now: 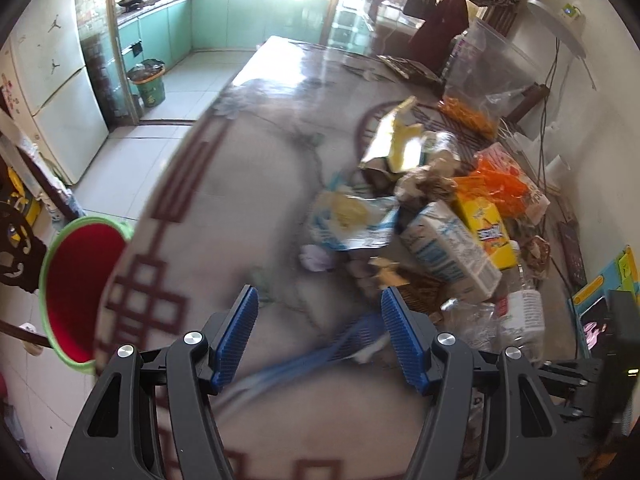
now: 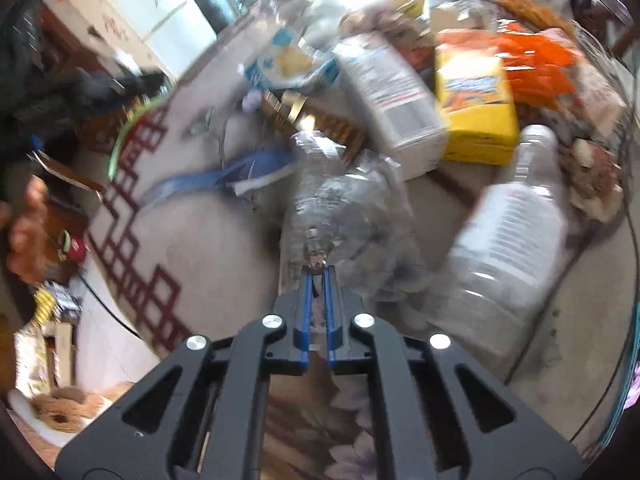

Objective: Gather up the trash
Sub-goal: 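Grasp the clear plastic bag with the right tool while the left tool grasps the brown box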

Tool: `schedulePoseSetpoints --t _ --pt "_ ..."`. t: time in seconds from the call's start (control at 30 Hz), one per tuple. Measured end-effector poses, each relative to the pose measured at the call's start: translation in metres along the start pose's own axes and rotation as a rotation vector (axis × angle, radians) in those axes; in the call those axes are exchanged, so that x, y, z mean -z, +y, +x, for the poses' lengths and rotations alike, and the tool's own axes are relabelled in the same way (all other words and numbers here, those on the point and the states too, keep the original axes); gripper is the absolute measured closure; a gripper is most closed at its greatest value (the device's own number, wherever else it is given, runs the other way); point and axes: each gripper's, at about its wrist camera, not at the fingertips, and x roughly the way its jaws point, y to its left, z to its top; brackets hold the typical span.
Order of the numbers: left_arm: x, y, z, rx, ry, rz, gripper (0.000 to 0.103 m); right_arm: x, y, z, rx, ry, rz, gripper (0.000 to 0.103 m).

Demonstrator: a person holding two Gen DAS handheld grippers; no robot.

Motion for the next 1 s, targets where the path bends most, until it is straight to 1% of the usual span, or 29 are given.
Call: schedulePoseSetpoints --t 0.07,0.2,0.3,0.4,0.47,0.5,0.53,0.57,0.63,0.77,1.0 --pt "0.000 -0.014 0.010 0.015 0.016 -0.006 0.042 0.003 -0.012 -0.022 -0.019 -0.044 0.028 0.097" --pt "0.001 -0.039 0.036 0.049 0.067 -0.021 0.041 0.000 -0.039 -0.064 -0.018 -0.151 0.082 0.097" --pt "0.002 -0.054 0.057 0.065 0.108 -0.051 0.041 -0.009 -0.050 -0.078 -0.012 -0.200 0.104 0.097" --pt "0.005 -0.062 0.073 0.072 0.137 -0.098 0.041 -0.012 -0.051 -0.088 -0.006 -0.236 0.103 0.096" --pt "0.006 -0.066 0.082 0.058 0.148 -0.114 0.045 -0.013 -0.051 -0.091 -0.011 -0.253 0.104 0.096" --pt "0.007 -0.068 0.086 0.055 0.152 -0.122 0.049 -0.014 -0.050 -0.091 -0.014 -0.257 0.106 0.096" --pt "0.008 -0.069 0.091 0.057 0.162 -0.131 0.067 -0.015 -0.049 -0.090 -0.016 -0.260 0.106 0.096" --pt "0.010 -0.070 0.095 0.064 0.179 -0.141 0.082 -0.014 -0.050 -0.090 -0.017 -0.261 0.103 0.096" --pt "0.012 -0.069 0.098 0.072 0.192 -0.152 0.092 -0.014 -0.049 -0.093 -0.015 -0.264 0.091 0.096" --pt "0.015 -0.065 0.092 0.064 0.174 -0.140 0.093 -0.016 -0.045 -0.098 -0.009 -0.276 0.077 0.096" --pt "0.010 -0.048 0.054 0.037 0.090 -0.125 0.093 -0.030 -0.025 -0.101 0.016 -0.301 0.024 0.096"
